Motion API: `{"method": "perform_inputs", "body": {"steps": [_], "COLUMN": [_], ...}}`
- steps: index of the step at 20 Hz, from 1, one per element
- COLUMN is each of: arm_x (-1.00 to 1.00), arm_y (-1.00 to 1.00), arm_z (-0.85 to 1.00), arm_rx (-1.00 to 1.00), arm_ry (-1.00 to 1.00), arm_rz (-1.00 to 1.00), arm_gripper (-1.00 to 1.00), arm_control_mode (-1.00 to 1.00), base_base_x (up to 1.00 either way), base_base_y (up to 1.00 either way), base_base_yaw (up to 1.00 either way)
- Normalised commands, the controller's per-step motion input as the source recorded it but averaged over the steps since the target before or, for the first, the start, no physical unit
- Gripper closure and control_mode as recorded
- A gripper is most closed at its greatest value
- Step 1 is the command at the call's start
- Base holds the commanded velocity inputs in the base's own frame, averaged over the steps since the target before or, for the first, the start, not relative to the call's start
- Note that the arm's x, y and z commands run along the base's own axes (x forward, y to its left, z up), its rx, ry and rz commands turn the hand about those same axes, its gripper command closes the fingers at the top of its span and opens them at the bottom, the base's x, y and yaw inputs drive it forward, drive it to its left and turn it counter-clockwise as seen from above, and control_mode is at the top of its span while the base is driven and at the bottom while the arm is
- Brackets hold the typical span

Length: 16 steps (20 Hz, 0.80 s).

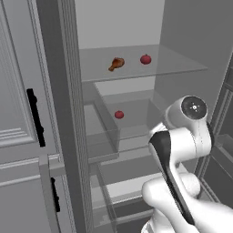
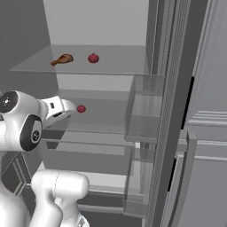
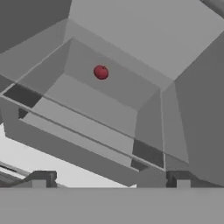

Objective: Place one tomato and one chicken drumstick in each tupperware on the nearby counter, to pack two identical lunches.

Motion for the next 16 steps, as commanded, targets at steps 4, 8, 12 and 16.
{"method": "perform_inputs", "body": {"steps": [4,8,12,16], "arm_x": [0.44,0.38,0.38,0.44], "arm_y": [0.02,0.47,0.56,0.15], "arm_z": [-0.08,-0.62,-0.66,-0.04], "arm_rx": [0.45,0.30,0.11,0.02], "arm_ry": [0.00,0.02,0.00,0.01], "arm_rz": [-0.02,0.00,0.00,-0.02], "arm_gripper": [-1.00,-1.00,-1.00,-1.00], "arm_control_mode": [-1.00,-1.00,-1.00,-1.00], "base_base_x": [0.00,0.00,0.00,0.00], "base_base_y": [0.00,0.00,0.00,0.00], "base_base_yaw": [0.00,0.00,0.00,0.00]}}
